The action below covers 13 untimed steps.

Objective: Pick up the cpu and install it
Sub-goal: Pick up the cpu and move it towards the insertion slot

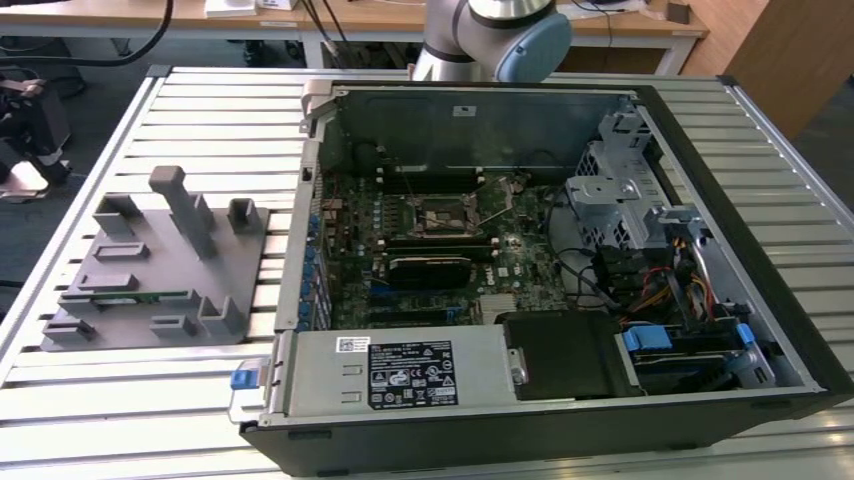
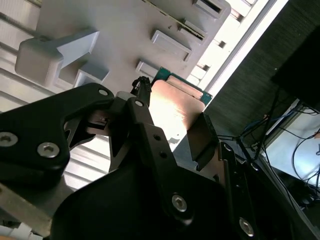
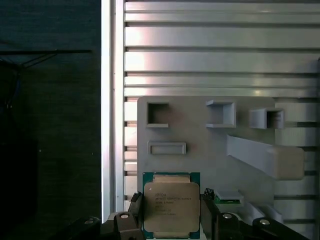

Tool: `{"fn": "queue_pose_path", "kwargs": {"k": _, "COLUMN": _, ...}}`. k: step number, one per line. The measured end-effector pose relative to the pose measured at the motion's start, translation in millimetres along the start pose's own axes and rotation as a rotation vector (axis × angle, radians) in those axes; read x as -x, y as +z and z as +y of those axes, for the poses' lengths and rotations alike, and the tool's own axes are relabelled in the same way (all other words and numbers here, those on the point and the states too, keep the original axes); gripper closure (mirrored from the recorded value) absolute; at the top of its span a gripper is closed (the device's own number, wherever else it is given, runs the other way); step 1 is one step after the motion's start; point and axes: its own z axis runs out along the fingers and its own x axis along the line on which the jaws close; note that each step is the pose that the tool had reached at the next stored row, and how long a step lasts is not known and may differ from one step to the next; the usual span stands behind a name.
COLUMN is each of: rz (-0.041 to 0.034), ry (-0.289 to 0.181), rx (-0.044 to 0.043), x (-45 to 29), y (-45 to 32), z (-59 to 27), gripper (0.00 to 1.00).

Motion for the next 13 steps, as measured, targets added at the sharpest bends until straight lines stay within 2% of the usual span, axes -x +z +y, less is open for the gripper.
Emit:
{"fn": "queue_pose_path", "kwargs": {"k": 6, "rz": -0.0001, "ry": 0.0, "rx": -0.0047, "x": 0.1, "y": -11.7, "z": 0.4, "gripper": 0.46}}
{"fn": "queue_pose_path", "kwargs": {"k": 13, "rz": -0.0004, "ry": 0.0, "rx": -0.0072, "x": 0.1, "y": -31.5, "z": 0.6, "gripper": 0.46}}
